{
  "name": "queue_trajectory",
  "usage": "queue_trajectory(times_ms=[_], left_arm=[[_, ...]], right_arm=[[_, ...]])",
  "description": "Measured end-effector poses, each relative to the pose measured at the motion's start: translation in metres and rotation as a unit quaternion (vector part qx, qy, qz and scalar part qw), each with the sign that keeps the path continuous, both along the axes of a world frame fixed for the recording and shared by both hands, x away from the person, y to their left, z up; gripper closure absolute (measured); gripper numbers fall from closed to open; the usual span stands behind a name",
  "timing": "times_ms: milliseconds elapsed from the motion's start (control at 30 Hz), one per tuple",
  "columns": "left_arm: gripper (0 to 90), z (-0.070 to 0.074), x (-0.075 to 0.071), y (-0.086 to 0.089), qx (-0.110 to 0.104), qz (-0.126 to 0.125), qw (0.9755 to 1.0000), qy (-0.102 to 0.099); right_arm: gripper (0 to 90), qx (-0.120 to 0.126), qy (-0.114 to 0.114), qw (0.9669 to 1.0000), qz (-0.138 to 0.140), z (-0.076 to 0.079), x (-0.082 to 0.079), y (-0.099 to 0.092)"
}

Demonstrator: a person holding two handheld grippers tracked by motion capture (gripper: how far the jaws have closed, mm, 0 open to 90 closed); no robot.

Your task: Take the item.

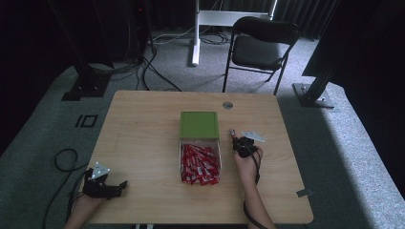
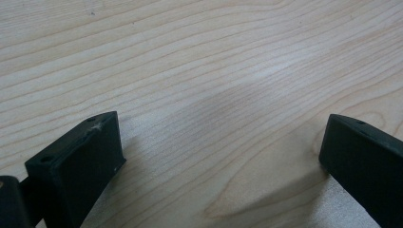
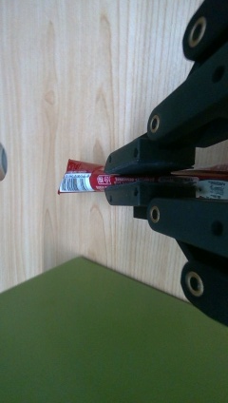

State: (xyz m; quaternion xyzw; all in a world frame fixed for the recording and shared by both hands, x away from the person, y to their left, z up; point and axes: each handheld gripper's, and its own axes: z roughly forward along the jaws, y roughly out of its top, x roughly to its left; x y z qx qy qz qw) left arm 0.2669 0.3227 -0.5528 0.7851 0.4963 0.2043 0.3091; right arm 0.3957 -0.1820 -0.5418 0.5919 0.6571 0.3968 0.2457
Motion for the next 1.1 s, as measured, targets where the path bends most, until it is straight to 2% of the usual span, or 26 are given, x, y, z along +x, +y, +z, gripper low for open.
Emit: queue_trajectory(times_ms=[200, 233, 300, 367, 433, 700, 800, 933, 1100], left_arm=[[1.5, 0.0, 0.0, 0.0, 0.0, 0.0, 1.0, 0.0], [1.4, 0.0, 0.0, 0.0, 0.0, 0.0, 1.0, 0.0], [1.4, 0.0, 0.0, 0.0, 0.0, 0.0, 1.0, 0.0], [1.4, 0.0, 0.0, 0.0, 0.0, 0.0, 1.0, 0.0], [1.4, 0.0, 0.0, 0.0, 0.0, 0.0, 1.0, 0.0], [1.4, 0.0, 0.0, 0.0, 0.0, 0.0, 1.0, 0.0], [1.4, 0.0, 0.0, 0.0, 0.0, 0.0, 1.0, 0.0], [1.4, 0.0, 0.0, 0.0, 0.0, 0.0, 1.0, 0.0], [1.5, 0.0, 0.0, 0.0, 0.0, 0.0, 1.0, 0.0]], right_arm=[[83.7, 0.012, 0.024, 0.9996, -0.009, -0.012, 0.006, 0.006], [83.4, 0.013, 0.02, 0.9997, -0.01, -0.011, 0.006, 0.007], [78.4, 0.021, 0.027, 0.9994, -0.003, -0.012, 0.007, 0.01], [72.3, 0.018, 0.036, 0.9992, 0.006, -0.012, 0.008, 0.012], [69.6, 0.01, 0.034, 0.9993, 0.009, -0.012, 0.007, 0.012], [55.4, 0.015, 0.034, 0.9989, 0.029, -0.008, -0.003, 0.008], [51.3, 0.018, 0.026, 0.9988, 0.036, -0.005, -0.008, 0.005], [43.6, 0.013, 0.013, 0.9978, 0.064, 0.001, -0.015, 0.003], [39.3, 0.014, -0.001, 0.9981, 0.06, 0.01, -0.023, -0.005]])
